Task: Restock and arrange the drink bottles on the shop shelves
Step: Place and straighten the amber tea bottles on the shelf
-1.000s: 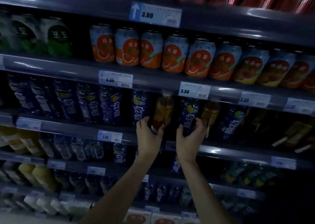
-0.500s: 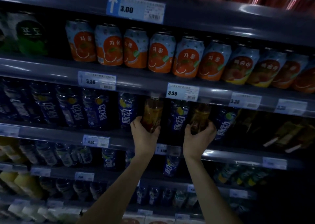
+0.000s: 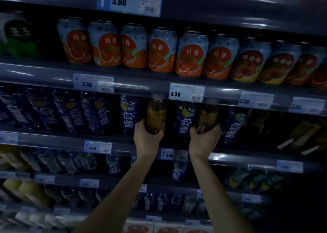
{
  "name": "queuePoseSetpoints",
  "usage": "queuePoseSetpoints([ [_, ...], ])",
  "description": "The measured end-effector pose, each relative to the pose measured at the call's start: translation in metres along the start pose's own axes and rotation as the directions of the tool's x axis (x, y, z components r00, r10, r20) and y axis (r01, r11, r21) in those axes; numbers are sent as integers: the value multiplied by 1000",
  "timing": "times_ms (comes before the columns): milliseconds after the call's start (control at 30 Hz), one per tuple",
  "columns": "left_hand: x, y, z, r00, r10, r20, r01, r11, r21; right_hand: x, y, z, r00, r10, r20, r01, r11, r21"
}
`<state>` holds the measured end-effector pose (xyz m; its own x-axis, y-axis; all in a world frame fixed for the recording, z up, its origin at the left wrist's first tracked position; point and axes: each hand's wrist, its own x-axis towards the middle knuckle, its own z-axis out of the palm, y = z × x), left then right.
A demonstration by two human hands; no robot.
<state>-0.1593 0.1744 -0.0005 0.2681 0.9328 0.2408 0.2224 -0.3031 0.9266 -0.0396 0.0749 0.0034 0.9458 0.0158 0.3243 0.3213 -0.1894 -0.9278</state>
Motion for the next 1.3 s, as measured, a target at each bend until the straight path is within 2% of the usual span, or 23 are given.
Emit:
queuePoseSetpoints([
  [267,-9,5,-4,999,-30,-34,27,995,-94,-4,2,-11,1000,-16,19,15,999,39],
  [433,-12,16,-5,997,64,-32,-67,993,-99,-10,3,-19,999,-31,22,30,999,40],
  [667,-33,17,-4,999,42,18,-39,985,-167,-11,0,-34,998,-59,7,58,995,75],
  [867,-51,18,-1,998,47,51,-39,989,-145,-14,3,-52,996,-86,-23,88,990,107],
  [1167,-94,35,22,975,163,150,-138,977,-161,-17,18,-96,996,-84,-41,88,991,105],
  [1300,-114,45,43,964,153,220,-112,976,-186,-6,28,-123,993,-91,-76,97,992,82],
])
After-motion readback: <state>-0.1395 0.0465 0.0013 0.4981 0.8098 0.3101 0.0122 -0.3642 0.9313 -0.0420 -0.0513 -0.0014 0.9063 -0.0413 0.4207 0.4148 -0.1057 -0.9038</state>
